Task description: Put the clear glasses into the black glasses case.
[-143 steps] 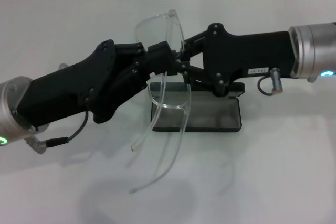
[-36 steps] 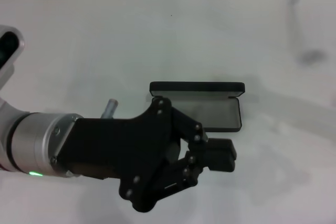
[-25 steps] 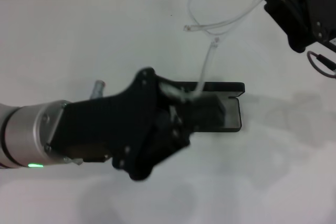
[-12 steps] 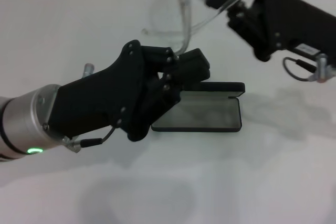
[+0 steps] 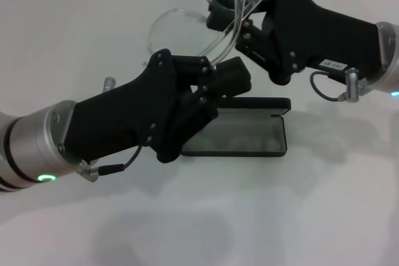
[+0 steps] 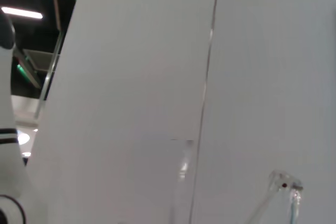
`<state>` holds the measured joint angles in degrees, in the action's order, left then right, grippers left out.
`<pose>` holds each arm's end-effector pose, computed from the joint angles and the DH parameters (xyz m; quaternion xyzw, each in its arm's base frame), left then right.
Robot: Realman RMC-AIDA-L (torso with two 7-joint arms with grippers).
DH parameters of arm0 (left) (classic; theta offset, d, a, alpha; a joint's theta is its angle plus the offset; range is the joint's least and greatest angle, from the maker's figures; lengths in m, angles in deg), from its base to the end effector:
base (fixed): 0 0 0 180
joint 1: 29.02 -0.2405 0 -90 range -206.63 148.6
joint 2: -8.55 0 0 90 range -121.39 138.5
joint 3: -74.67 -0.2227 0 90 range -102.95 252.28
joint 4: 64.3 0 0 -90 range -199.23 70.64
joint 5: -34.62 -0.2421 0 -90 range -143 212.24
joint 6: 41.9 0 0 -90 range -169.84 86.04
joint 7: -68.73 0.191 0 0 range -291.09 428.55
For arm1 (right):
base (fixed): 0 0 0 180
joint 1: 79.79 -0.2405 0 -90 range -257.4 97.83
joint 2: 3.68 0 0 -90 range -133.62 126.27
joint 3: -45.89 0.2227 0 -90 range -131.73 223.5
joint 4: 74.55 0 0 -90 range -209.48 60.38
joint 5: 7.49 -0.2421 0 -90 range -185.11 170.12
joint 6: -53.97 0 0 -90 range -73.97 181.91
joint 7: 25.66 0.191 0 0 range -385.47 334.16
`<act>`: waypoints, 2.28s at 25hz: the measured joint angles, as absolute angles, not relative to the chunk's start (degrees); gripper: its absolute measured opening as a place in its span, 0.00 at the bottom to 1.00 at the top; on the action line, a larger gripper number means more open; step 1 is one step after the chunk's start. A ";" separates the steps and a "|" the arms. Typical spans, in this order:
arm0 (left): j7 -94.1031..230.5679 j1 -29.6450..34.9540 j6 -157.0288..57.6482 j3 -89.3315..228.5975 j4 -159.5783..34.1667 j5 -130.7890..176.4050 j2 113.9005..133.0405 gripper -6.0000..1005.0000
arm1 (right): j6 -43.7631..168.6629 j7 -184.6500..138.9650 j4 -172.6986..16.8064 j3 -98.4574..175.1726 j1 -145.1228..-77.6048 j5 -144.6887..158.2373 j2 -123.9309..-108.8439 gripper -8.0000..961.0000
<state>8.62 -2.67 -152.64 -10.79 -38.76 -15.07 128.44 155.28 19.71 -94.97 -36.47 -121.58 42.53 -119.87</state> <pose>-0.1181 0.2702 -0.0295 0.8043 0.0560 0.5911 0.0236 0.0761 0.3384 -0.0296 -0.8400 -0.0912 0.5303 0.0696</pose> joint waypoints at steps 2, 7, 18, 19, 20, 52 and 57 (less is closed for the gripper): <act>8.63 -2.61 -152.36 -10.77 -38.76 -15.06 128.43 0.05 | 154.66 19.65 -95.35 -37.23 -121.85 42.53 -119.86 0.11; 8.74 -2.39 -152.03 -10.76 -38.76 -15.06 128.42 0.05 | 153.31 19.15 -96.05 -39.14 -122.39 42.52 -119.86 0.11; 8.83 -2.08 -150.78 -10.76 -39.04 -15.16 128.35 0.05 | 152.65 18.41 -96.09 -39.58 -122.85 42.52 -119.86 0.11; 8.88 -2.07 -150.78 -10.76 -39.18 -15.08 128.34 0.05 | 152.63 18.40 -96.08 -39.57 -122.85 42.51 -119.86 0.11; 8.93 -2.04 -150.78 -10.76 -39.34 -15.00 128.34 0.05 | 152.58 18.39 -96.08 -39.57 -122.85 42.51 -119.86 0.11; 9.93 -4.38 -158.39 -11.51 -26.41 -25.81 123.36 0.05 | 159.01 21.41 -104.61 -33.95 -108.74 41.67 -117.58 0.11; 7.37 -4.54 -158.41 -11.34 -22.62 -27.78 122.44 0.05 | 162.64 24.44 -104.99 -33.80 -105.87 42.19 -116.15 0.11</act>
